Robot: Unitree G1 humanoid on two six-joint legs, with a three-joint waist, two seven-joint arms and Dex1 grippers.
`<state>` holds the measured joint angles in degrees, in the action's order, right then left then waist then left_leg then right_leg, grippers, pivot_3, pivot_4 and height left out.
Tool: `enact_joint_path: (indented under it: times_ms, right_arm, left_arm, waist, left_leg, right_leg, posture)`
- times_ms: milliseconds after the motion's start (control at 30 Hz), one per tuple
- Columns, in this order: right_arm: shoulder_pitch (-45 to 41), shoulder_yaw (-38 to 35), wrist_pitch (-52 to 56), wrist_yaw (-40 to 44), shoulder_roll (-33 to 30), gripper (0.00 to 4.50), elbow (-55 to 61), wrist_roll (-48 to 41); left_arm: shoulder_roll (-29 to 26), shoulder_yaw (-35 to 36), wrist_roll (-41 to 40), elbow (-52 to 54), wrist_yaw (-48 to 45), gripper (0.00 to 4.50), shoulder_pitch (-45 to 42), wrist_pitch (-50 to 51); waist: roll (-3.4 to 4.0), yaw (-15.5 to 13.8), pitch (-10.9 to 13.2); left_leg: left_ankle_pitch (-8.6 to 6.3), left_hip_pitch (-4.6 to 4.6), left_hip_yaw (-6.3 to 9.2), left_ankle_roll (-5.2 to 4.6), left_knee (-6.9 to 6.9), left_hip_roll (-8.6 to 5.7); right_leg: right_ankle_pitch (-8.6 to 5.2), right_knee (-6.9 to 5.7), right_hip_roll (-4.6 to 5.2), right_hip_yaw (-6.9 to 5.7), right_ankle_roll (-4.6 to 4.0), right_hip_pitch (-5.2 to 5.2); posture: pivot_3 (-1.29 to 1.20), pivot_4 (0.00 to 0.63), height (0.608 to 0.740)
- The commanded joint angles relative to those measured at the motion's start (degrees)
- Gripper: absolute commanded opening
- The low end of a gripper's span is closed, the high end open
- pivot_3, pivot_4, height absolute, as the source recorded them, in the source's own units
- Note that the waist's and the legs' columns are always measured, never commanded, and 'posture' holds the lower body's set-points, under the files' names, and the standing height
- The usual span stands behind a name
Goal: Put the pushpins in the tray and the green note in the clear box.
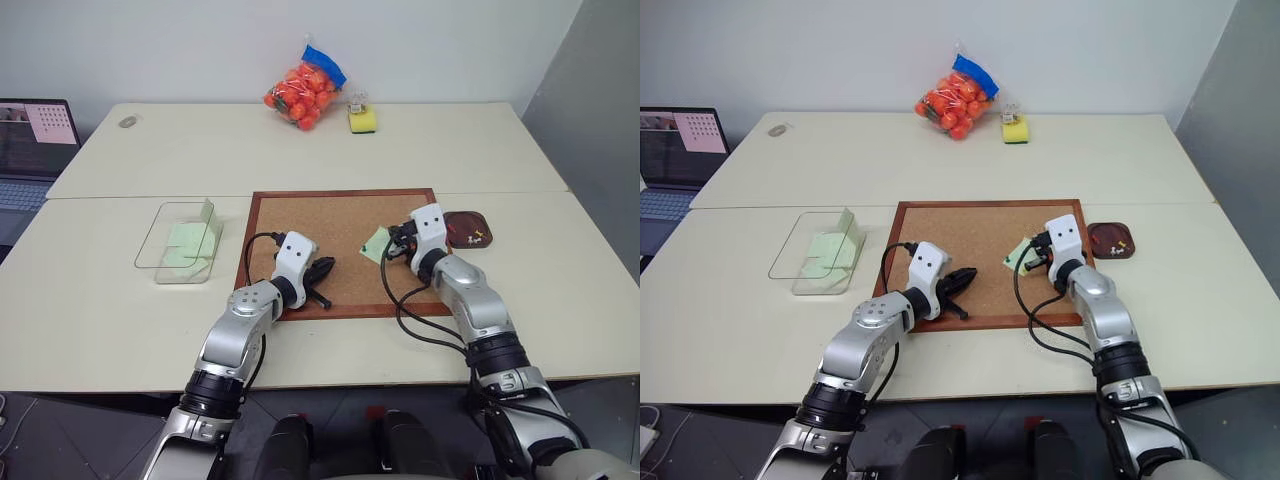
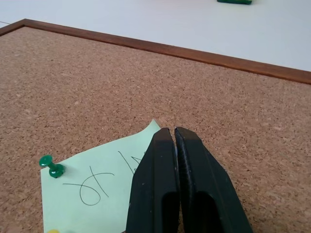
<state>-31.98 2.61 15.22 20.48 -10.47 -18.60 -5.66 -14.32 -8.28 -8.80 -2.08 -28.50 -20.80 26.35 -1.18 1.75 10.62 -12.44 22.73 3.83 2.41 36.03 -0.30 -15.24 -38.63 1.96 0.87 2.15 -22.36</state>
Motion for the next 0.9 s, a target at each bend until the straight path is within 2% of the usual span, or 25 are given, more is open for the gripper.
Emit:
enact_joint_path:
  times_ms: [33, 900]
  right_arm:
    - [-0.97, -0.69, -2.38, 0.37, -0.41, 0.07, 4.11, -0.13]
    - [2.65, 2.31, -0.95, 4.34, -2.98, 0.07, 10.22, 1.49]
  left_arm:
    - [0.21, -0.33, 0.31, -0.63, 0.04, 0.0, -0.23, 1.21]
    - [0.63, -0.79, 0.34, -0.34, -0.05, 0.0, 0.09, 1.37]
  waist:
    - [0.0, 0.0, 0.0]
    - [0.0, -0.13, 0.0]
  left_leg:
    - [0.0, 0.0, 0.01, 0.0, 0.0, 0.0]
    - [0.0, 0.05, 0.1, 0.0, -0.02, -0.01]
  right_leg:
    - [0.0, 0.0, 0.0, -0.01, 0.0, 0.0]
    - [-0.02, 0.11, 0.01, -0.07, 0.03, 0.02]
  posture:
    - [0.0, 0.15, 0.74]
    - [0.0, 0.15, 0.74]
